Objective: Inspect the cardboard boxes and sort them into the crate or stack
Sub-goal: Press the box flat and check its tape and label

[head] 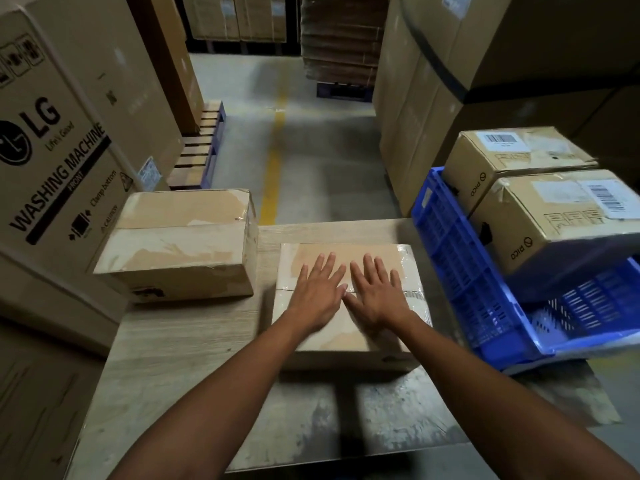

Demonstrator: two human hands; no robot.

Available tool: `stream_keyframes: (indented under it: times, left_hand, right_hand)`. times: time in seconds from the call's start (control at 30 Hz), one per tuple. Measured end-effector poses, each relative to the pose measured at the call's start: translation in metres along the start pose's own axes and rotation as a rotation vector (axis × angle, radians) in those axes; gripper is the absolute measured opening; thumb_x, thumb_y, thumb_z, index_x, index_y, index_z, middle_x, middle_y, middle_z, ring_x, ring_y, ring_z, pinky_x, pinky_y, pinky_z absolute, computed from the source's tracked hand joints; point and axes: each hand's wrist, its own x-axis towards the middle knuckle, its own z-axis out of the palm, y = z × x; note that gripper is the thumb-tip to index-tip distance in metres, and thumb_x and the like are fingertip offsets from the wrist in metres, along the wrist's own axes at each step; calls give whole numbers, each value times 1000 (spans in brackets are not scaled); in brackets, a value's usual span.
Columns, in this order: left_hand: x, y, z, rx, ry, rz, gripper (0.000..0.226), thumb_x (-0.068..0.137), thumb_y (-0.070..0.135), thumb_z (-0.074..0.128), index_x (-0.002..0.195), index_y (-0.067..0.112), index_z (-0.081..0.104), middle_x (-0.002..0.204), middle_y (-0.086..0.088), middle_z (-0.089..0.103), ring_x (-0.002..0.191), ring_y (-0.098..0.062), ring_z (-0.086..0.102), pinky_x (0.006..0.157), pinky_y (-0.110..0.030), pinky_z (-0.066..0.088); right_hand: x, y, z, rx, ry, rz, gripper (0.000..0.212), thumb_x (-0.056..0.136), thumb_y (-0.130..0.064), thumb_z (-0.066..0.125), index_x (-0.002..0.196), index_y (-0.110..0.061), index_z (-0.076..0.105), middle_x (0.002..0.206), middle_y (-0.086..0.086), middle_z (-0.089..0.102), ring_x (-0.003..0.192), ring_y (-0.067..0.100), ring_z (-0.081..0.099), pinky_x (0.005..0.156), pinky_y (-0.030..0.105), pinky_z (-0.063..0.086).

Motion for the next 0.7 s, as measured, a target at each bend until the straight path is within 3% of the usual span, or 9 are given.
stream_keyframes:
  times: [0.1,0.2,0.27,0.4,0.5,0.6,0.7]
  left_hand:
    - [-3,7,-7,4,-26,-33,54,107,42,19,158,25,13,166,-3,-2,153,-24,-6,123,-50,4]
    - [-16,18,-8,-25,1,-33,51,108,35,23,156,18,24,166,-5,8,153,-24,4,123,-46,10]
    - [-31,24,0,-7,24,2,50,107,31,25,155,17,27,165,-4,13,153,-23,8,123,-44,11]
    - [-48,31,11,19,37,-13,52,107,29,26,157,17,21,166,-2,11,153,-21,4,123,-42,7]
    - [-45,37,8,17,15,-45,52,106,27,30,157,16,21,166,-3,11,153,-22,5,123,-44,9]
    - [-46,42,4,-6,15,-67,52,105,24,33,155,15,27,165,-5,16,152,-23,10,123,-43,15]
    - [-60,50,4,-66,95,-70,42,102,22,40,143,17,49,159,-4,34,149,-21,25,117,-38,28]
  right_hand:
    - [-1,-4,-9,27,-6,13,74,101,-63,24,161,-25,5,167,10,-10,154,29,-8,122,55,5]
    - [-14,-6,-7,6,63,-10,60,101,-53,37,151,-20,34,165,11,19,152,30,17,119,51,25]
    - [-27,-7,4,-21,125,-49,51,101,-50,36,140,-20,46,157,9,34,145,28,30,112,48,34]
    - [-45,-3,18,-20,121,-81,79,92,-59,2,151,-19,37,162,9,29,149,30,25,116,48,27]
    - [-47,-1,19,11,90,-84,88,86,-60,-8,156,-20,28,165,9,21,152,30,17,119,47,21]
    - [-53,-4,15,35,102,-72,71,97,-55,11,154,-18,33,164,10,25,152,29,19,119,47,22]
    - [-68,-5,22,63,214,-93,45,101,-40,38,134,-17,56,148,12,48,140,32,40,110,47,36]
